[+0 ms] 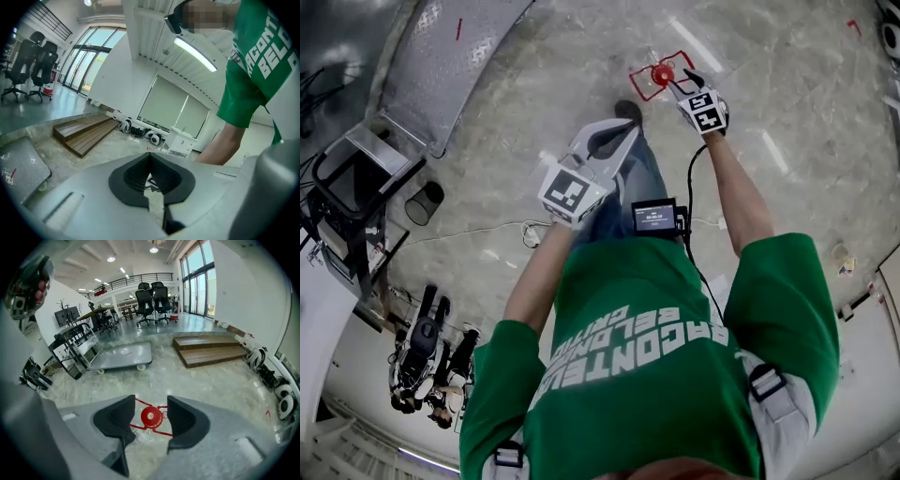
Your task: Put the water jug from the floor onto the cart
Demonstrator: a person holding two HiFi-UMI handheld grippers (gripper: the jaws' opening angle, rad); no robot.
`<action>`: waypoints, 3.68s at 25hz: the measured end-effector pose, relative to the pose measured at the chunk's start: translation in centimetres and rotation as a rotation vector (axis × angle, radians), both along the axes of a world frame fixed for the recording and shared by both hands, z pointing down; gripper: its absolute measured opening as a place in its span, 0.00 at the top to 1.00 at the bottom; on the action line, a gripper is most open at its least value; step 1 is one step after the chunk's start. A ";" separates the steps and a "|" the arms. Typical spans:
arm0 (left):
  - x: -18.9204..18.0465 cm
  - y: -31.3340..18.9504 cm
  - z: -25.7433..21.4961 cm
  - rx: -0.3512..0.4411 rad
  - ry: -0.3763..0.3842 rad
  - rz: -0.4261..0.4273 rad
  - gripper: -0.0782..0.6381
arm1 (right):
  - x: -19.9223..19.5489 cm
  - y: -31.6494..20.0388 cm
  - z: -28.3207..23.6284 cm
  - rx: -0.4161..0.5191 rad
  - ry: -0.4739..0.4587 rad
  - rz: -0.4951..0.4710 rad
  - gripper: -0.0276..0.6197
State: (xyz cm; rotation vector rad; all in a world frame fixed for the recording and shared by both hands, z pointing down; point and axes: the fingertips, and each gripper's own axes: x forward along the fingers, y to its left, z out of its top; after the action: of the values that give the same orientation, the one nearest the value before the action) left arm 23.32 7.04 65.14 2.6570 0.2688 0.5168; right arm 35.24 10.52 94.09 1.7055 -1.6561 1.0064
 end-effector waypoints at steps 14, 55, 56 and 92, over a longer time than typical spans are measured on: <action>-0.5 -0.5 5.5 -0.052 -0.028 -0.066 0.87 | -2.1 -0.7 13.9 -0.227 -0.009 0.023 0.48; -11.0 -7.9 -6.5 0.141 0.105 -0.326 0.87 | 0.8 -9.2 -18.4 0.066 0.155 -0.034 0.49; -11.7 -8.5 -7.2 0.154 0.113 -0.349 0.87 | 0.7 -9.9 -20.4 0.089 0.159 -0.049 0.49; -26.6 -19.1 -13.9 0.330 0.136 -0.927 0.87 | -17.5 -30.9 -40.6 0.405 0.081 -0.637 0.49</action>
State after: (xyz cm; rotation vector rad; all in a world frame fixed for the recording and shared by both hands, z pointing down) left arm -3.29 -12.09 51.27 2.7296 -1.0450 0.0682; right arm 17.78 -20.36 53.47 1.2591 -2.2435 0.3101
